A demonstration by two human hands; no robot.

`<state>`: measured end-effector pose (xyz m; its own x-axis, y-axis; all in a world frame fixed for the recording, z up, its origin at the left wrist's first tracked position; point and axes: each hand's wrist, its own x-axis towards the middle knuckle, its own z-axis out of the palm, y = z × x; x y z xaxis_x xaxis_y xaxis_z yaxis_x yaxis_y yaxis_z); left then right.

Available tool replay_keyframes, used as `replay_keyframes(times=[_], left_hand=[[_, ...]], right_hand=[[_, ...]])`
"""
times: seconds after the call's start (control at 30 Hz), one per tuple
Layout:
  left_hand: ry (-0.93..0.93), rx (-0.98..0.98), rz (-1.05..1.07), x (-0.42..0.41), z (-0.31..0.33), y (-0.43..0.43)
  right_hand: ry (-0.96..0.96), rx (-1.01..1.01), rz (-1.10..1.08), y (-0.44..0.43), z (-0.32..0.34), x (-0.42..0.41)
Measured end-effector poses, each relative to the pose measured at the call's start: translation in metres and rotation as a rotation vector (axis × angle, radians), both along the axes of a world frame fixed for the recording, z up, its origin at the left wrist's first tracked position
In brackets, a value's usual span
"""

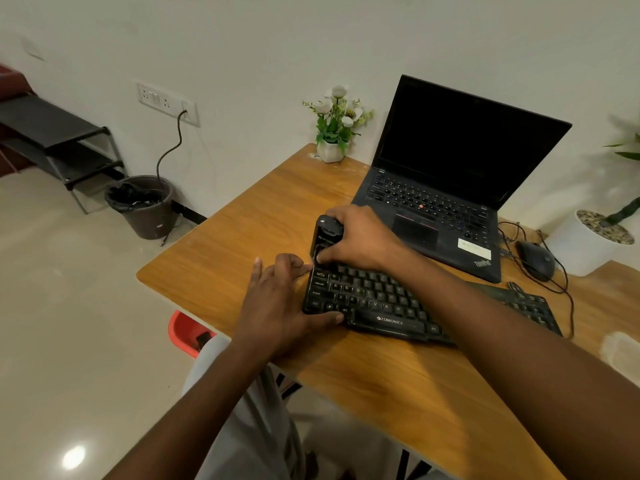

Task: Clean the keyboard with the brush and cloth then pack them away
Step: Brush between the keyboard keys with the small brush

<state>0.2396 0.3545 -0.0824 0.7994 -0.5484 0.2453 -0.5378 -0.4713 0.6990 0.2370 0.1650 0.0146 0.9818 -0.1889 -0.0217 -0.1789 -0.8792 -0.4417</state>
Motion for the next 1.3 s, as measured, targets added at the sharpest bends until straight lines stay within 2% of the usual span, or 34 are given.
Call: replay_keyframes(times=[0.3, 0.47, 0.67, 0.83, 1.07, 1.3], left_hand=[[0.058, -0.021, 0.002, 0.001, -0.001, 0.001], [0.049, -0.008, -0.008, 0.001, -0.001, 0.001], [0.04, 0.004, -0.006, 0.0, 0.001, 0.001], [0.027, 0.009, 0.004, -0.001, 0.003, 0.001], [-0.034, -0.002, -0.022, -0.005, 0.006, 0.003], [-0.124, 0.008, -0.098, -0.006, 0.0, 0.003]], right_hand=[[0.154, 0.047, 0.198, 0.014, 0.006, -0.031], [0.088, 0.088, 0.059, -0.002, 0.005, -0.018], [-0.051, 0.019, -0.082, -0.018, -0.005, 0.003], [-0.044, -0.001, -0.158, -0.034, -0.014, -0.003], [-0.172, 0.19, -0.296, -0.054, 0.002, -0.055], [-0.257, 0.655, -0.414, -0.049, 0.042, -0.144]])
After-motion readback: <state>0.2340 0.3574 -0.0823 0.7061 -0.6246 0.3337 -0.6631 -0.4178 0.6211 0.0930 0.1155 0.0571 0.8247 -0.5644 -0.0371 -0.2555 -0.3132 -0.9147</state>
